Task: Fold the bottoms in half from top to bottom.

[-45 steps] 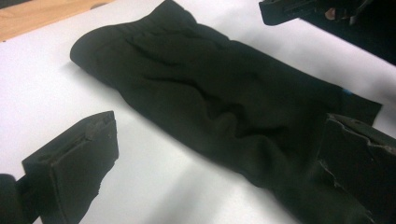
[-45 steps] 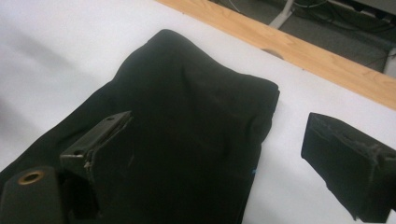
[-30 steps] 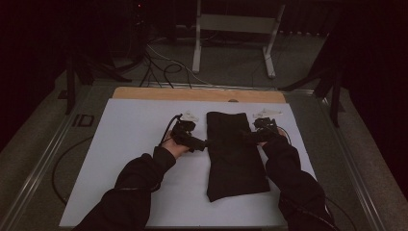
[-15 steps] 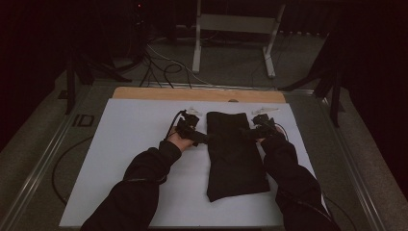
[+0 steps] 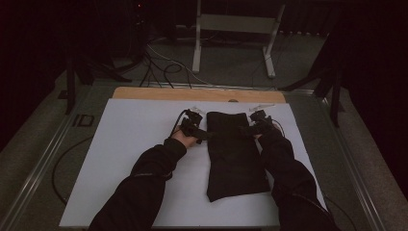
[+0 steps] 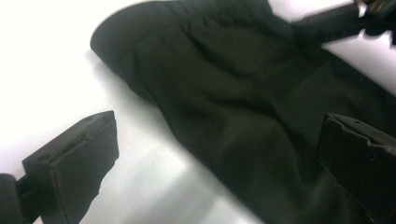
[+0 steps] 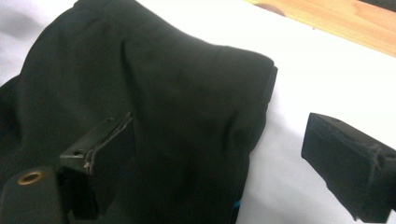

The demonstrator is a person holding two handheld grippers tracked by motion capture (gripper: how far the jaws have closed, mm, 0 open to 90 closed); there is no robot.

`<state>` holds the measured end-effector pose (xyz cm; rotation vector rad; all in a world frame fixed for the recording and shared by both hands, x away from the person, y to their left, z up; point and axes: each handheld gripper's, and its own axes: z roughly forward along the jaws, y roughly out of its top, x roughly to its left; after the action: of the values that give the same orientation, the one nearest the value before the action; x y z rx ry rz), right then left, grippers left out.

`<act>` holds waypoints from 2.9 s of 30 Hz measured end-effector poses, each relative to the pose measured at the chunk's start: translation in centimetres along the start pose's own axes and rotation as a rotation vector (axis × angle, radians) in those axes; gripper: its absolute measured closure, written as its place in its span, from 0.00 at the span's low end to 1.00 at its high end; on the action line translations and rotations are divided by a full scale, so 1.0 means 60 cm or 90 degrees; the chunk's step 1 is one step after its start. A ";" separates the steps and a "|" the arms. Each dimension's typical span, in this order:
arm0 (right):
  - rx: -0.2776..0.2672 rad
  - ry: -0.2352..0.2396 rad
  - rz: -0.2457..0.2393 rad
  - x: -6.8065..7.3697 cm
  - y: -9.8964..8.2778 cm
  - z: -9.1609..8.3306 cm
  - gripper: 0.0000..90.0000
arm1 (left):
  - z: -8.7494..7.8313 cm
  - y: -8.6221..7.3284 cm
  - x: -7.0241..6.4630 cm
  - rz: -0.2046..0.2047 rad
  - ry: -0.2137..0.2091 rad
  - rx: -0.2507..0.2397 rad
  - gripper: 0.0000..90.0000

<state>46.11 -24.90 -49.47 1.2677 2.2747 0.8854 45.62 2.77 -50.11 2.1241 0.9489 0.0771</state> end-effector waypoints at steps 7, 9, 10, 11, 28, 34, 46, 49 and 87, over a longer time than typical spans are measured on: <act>0.004 0.005 0.029 -0.007 0.013 0.012 0.11 | 0.014 0.008 0.016 -0.058 -0.006 0.016 0.00; 0.006 -0.001 0.039 -0.009 0.015 0.015 0.11 | 0.017 0.011 0.018 -0.064 -0.013 0.019 0.00; 0.007 0.001 0.050 -0.012 0.016 0.017 0.11 | 0.019 0.013 0.019 -0.065 -0.011 0.019 0.00; 0.006 0.006 0.059 -0.015 0.016 0.020 0.11 | 0.021 0.015 0.021 -0.064 -0.014 0.025 0.00; 0.052 0.009 0.072 -0.021 -0.012 0.051 0.16 | 0.050 0.014 0.012 -0.056 0.024 0.014 0.35; 0.041 0.007 0.060 -0.015 -0.012 0.048 0.32 | 0.051 0.008 0.018 -0.072 0.026 0.004 0.53; 0.046 0.047 0.036 -0.002 -0.001 0.047 0.78 | 0.053 0.007 0.016 -0.054 -0.003 0.016 0.87; 0.043 0.055 0.032 -0.003 0.000 0.048 0.85 | 0.053 0.007 0.017 -0.052 -0.007 0.017 0.89; -0.060 0.071 0.031 -0.009 0.044 -0.045 0.94 | -0.033 0.070 0.000 0.018 -0.023 -0.048 0.94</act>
<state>46.37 -25.25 -45.68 1.2666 2.2646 1.0937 47.43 2.33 -45.88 2.0636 0.8811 0.0865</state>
